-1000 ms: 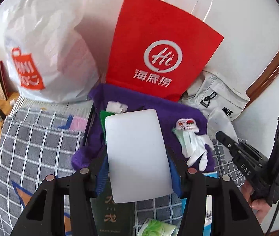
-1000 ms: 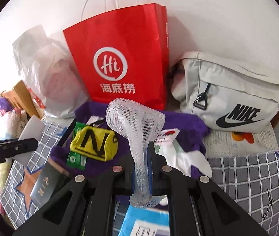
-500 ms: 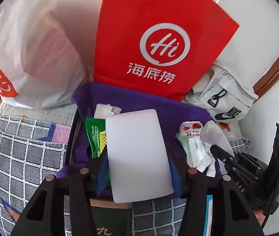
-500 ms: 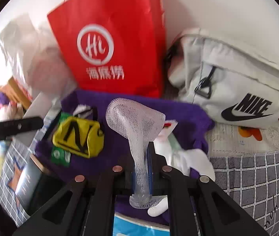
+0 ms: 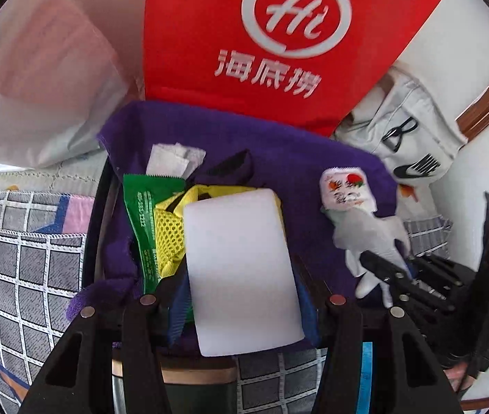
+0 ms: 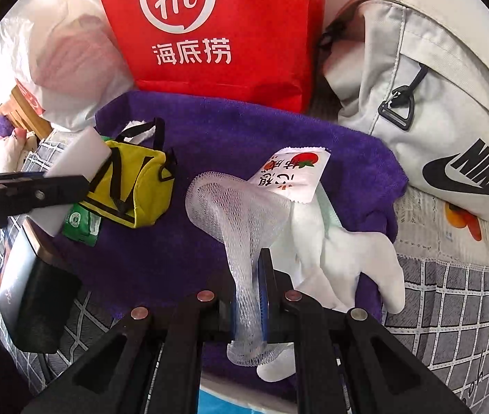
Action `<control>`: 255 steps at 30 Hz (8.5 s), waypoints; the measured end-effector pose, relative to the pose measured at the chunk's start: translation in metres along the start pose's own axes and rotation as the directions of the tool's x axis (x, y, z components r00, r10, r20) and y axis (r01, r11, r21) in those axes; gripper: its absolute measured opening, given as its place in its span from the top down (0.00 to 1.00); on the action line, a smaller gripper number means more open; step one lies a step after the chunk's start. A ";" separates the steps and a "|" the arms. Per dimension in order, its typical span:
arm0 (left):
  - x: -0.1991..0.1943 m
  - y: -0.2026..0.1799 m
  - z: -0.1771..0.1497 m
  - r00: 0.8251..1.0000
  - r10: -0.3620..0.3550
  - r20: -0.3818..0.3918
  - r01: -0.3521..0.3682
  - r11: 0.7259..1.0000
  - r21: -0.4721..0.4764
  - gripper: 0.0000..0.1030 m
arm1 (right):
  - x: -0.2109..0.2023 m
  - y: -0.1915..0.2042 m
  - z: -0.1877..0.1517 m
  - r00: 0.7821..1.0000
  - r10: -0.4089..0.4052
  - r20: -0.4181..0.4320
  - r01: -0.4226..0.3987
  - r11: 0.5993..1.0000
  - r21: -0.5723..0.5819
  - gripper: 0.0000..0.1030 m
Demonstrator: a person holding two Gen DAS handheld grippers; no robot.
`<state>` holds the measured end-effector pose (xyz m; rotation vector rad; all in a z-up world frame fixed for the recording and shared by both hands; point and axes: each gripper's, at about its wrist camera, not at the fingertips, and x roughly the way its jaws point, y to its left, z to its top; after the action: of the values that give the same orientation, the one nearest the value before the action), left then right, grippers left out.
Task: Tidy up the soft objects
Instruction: 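Lower the sponge onto the towel and open the left gripper while the right gripper releases the mesh bag, then reach the right gripper to the green tissue pack while the left gripper reaches the black watch strap, then close the right gripper on the green tissue pack and lift it, then close the left gripper on the black watch strap while the right gripper holds the green pack, then carry the strap with the left gripper while the right gripper carries the green pack to the towel, then lower the green pack onto the towel and open the right gripper while the left gripper releases the strap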
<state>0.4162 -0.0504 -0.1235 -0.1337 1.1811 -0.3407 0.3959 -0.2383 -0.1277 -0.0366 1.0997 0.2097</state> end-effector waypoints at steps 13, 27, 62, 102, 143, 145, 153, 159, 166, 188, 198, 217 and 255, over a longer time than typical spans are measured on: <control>0.012 -0.001 0.000 0.999 -0.019 -0.037 0.018 1.000 -0.012 0.39 | -0.007 0.015 0.004 0.999 0.005 0.036 -0.003 0.997 -0.071 0.43; -0.013 -0.001 0.000 1.000 -0.010 0.008 0.010 1.000 -0.023 0.33 | -0.049 0.015 0.013 0.982 0.072 0.175 -0.072 0.997 -0.002 0.38; -0.108 0.092 -0.184 0.992 -0.009 0.129 0.030 0.986 -0.163 0.33 | -0.072 0.145 -0.144 0.997 0.063 0.041 -0.055 0.981 -0.184 0.38; -0.027 -0.025 -0.242 0.950 0.314 -0.001 -0.314 0.949 0.018 0.24 | -0.145 0.091 -0.261 0.986 0.048 0.158 -0.050 0.999 0.010 0.46; -0.047 0.008 -0.249 0.974 0.215 0.077 -0.213 0.977 -0.034 0.71 | -0.116 0.057 -0.294 0.983 0.076 0.166 -0.099 0.986 0.137 0.44; -0.046 0.005 -0.250 0.964 0.255 0.078 -0.255 0.967 0.000 0.81 | -0.114 0.059 -0.292 0.985 0.069 0.160 -0.092 0.986 0.137 0.44; -0.070 0.016 -0.252 0.979 0.190 0.069 -0.189 0.982 -0.018 0.81 | -0.124 0.065 -0.285 0.986 0.080 0.148 -0.101 0.985 0.141 0.46; -0.094 0.026 -0.255 0.987 0.133 0.092 -0.128 0.990 -0.057 0.81 | -0.137 0.077 -0.275 0.985 0.068 0.159 -0.085 0.991 0.103 0.46; -0.115 0.031 -0.250 0.989 0.081 0.121 -0.071 0.994 -0.078 0.81 | -0.151 0.088 -0.259 0.982 0.060 0.177 -0.073 0.995 0.068 0.46; -0.153 0.018 -0.193 0.975 0.035 0.220 -0.021 0.998 -0.064 0.81 | -0.181 0.077 -0.197 0.964 0.032 0.263 -0.042 0.999 0.031 0.46; -0.160 0.017 -0.161 0.970 0.014 0.243 -0.001 0.999 -0.054 0.81 | -0.192 0.068 -0.160 0.947 -0.001 0.322 -0.005 1.000 0.019 0.46; -0.156 0.022 -0.099 0.962 0.015 0.274 -0.002 0.999 -0.050 0.81 | -0.183 0.050 -0.090 0.928 -0.026 0.373 0.004 0.998 0.059 0.46; -0.038 0.041 0.018 0.982 -0.002 0.188 0.022 0.994 -0.105 0.81 | -0.056 -0.016 0.003 0.968 0.018 0.249 -0.053 0.990 0.133 0.46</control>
<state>0.4281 -0.0004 -0.0951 -0.2608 1.0117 -0.2694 0.3775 -0.2622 -0.0777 0.1307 0.8643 0.1648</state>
